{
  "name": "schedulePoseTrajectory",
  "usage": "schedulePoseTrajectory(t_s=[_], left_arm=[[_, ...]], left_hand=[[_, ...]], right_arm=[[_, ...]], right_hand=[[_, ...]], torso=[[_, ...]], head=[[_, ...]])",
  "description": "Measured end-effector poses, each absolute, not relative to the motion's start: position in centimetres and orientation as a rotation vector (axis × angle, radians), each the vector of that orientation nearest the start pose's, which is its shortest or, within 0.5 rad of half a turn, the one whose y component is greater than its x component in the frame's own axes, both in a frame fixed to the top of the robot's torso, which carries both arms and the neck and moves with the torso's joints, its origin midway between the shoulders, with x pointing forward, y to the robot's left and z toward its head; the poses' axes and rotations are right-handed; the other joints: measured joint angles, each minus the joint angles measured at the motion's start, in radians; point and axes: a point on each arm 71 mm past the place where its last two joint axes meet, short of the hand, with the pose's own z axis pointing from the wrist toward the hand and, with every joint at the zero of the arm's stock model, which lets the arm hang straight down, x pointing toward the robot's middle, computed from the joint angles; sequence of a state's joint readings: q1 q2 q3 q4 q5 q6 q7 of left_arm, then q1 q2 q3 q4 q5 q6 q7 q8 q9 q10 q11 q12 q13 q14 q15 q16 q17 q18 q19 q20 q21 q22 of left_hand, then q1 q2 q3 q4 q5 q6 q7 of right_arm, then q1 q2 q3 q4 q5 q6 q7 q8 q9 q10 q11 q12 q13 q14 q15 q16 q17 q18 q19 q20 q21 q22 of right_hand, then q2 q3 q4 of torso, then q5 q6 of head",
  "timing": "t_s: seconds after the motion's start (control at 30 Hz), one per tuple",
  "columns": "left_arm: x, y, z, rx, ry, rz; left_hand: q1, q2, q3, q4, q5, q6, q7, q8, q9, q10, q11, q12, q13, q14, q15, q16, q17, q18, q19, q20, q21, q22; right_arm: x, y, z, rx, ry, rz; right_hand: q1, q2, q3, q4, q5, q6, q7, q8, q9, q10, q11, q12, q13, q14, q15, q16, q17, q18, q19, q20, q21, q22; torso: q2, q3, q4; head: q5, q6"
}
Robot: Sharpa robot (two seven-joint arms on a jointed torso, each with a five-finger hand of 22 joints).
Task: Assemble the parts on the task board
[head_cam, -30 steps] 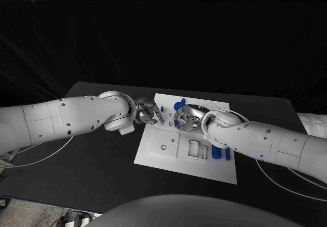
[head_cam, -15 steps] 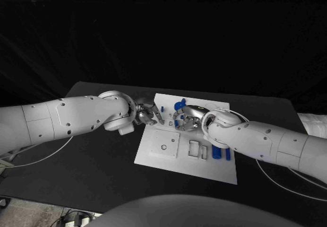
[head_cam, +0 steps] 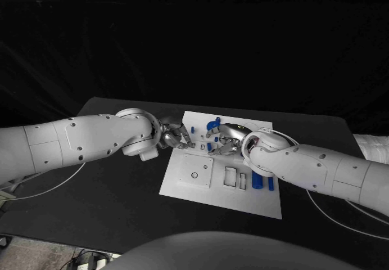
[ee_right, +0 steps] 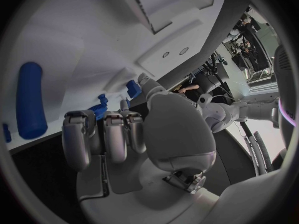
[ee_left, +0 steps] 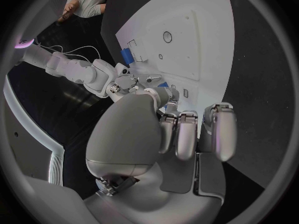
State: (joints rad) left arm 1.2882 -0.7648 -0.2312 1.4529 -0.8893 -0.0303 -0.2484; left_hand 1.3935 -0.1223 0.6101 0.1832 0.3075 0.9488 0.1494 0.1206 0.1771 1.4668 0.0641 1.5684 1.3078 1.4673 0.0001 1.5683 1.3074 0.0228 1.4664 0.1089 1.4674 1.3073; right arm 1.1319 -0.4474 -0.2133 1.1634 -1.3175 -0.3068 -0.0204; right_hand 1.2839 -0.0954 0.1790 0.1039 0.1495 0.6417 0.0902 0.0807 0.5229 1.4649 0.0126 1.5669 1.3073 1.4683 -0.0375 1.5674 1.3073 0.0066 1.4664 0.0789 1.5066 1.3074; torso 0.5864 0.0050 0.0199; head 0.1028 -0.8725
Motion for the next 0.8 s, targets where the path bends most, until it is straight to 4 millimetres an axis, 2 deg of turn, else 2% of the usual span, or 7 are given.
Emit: schedulePoseTrajectory(t_s=[0.1,0.27,0.37,0.43,0.53,0.7,0.8], left_arm=[[47.9,19.2,-24.2,-0.245,2.248,-0.706],[47.9,19.1,-24.2,-0.244,2.246,-0.709],[47.8,18.9,-24.1,-0.238,2.243,-0.713],[47.8,18.8,-24.0,-0.233,2.239,-0.714],[48.0,18.4,-23.6,-0.221,2.232,-0.715],[48.6,17.3,-22.3,-0.193,2.224,-0.701],[48.9,16.6,-21.6,-0.180,2.232,-0.680]], left_hand=[[-0.038,0.015,-0.103,0.037,0.007,0.012,-0.012,0.017,0.006,-0.001,-0.001,0.000,0.000,0.000,0.000,0.000,0.000,0.000,-0.002,0.002,0.000,0.000],[-0.082,0.034,-0.233,0.084,-0.036,0.063,-0.044,0.083,0.031,-0.001,-0.029,0.000,0.000,0.001,-0.014,0.000,0.000,0.000,-0.001,-0.010,0.000,0.000],[-0.120,0.046,-0.295,0.105,-0.074,0.077,-0.059,0.123,0.047,-0.001,-0.036,0.000,0.000,-0.001,-0.021,0.000,0.000,0.000,-0.002,-0.018,0.000,0.000],[-0.146,0.061,-0.325,0.109,-0.087,0.086,-0.068,0.148,0.059,0.001,-0.045,0.000,0.000,0.000,-0.029,0.000,0.000,0.000,0.000,-0.023,0.000,0.000],[-0.180,0.084,-0.367,0.110,-0.076,0.109,-0.084,0.194,0.081,0.000,-0.061,0.000,0.000,-0.002,-0.041,0.000,0.000,0.000,0.000,-0.037,0.000,0.000],[-0.224,0.098,-0.408,0.111,-0.031,0.113,-0.087,0.213,0.094,-0.003,-0.065,0.000,0.000,-0.002,-0.048,0.000,0.000,0.000,0.000,-0.043,0.000,0.000],[-0.260,0.101,-0.437,0.111,-0.020,0.119,-0.093,0.225,0.101,0.000,-0.068,0.000,0.000,-0.002,-0.048,0.000,0.000,0.000,0.000,-0.044,0.008,0.000]], right_arm=[[49.4,-9.7,-28.2,-0.208,1.831,0.778],[49.9,-9.7,-25.4,-0.219,1.748,0.815],[49.9,-9.8,-23.4,-0.233,1.703,0.839],[49.9,-10.1,-22.2,-0.240,1.680,0.851],[49.8,-10.8,-20.2,-0.248,1.645,0.866],[49.4,-13.7,-17.4,-0.252,1.587,0.867],[49.1,-16.0,-16.0,-0.247,1.552,0.857]], right_hand=[[-0.019,-0.001,-0.022,0.022,-0.026,0.017,0.002,0.000,-0.010,0.000,0.000,0.000,0.000,0.000,0.000,0.000,0.000,0.000,0.000,0.000,-0.001,0.000],[-0.052,-0.018,-0.067,0.070,-0.094,0.036,0.005,0.008,-0.028,0.000,0.000,0.000,0.000,0.000,0.000,0.000,0.000,0.000,0.000,0.000,-0.007,0.000],[-0.079,-0.029,-0.090,0.123,-0.097,0.045,0.007,0.008,-0.038,0.000,0.000,0.000,0.000,0.000,0.000,0.000,0.000,0.000,0.000,0.000,-0.020,0.000],[-0.098,-0.026,-0.102,0.158,-0.097,0.052,0.012,0.008,-0.044,0.000,0.000,0.000,0.000,0.000,0.000,0.000,0.000,0.016,0.000,0.000,-0.030,0.000],[-0.104,-0.026,-0.117,0.183,-0.097,0.089,0.015,0.024,-0.046,0.000,0.000,0.000,0.000,-0.004,0.004,0.000,0.000,0.016,0.000,0.000,-0.035,0.000],[-0.207,0.018,-0.138,0.188,-0.097,0.171,0.016,0.067,-0.029,0.003,0.003,0.000,0.000,0.000,0.007,0.000,0.001,0.016,0.000,0.000,-0.020,0.001],[-0.306,0.085,-0.145,0.186,-0.054,0.245,0.007,0.118,0.009,0.004,0.004,0.000,0.000,0.000,0.007,0.000,0.001,0.016,0.000,0.000,0.028,0.001]], torso=[[0.000,0.0000,-0.0003],[-0.001,0.0000,-0.0013],[-0.002,0.0002,-0.0014],[-0.002,0.0004,-0.0016],[-0.003,0.0010,-0.0023],[-0.005,0.0034,-0.0041],[-0.008,0.0053,-0.0079]], head=[[-0.002,0.000],[-0.005,0.000],[-0.008,0.000],[-0.010,0.000],[-0.016,0.000],[-0.024,0.000],[-0.024,0.000]])
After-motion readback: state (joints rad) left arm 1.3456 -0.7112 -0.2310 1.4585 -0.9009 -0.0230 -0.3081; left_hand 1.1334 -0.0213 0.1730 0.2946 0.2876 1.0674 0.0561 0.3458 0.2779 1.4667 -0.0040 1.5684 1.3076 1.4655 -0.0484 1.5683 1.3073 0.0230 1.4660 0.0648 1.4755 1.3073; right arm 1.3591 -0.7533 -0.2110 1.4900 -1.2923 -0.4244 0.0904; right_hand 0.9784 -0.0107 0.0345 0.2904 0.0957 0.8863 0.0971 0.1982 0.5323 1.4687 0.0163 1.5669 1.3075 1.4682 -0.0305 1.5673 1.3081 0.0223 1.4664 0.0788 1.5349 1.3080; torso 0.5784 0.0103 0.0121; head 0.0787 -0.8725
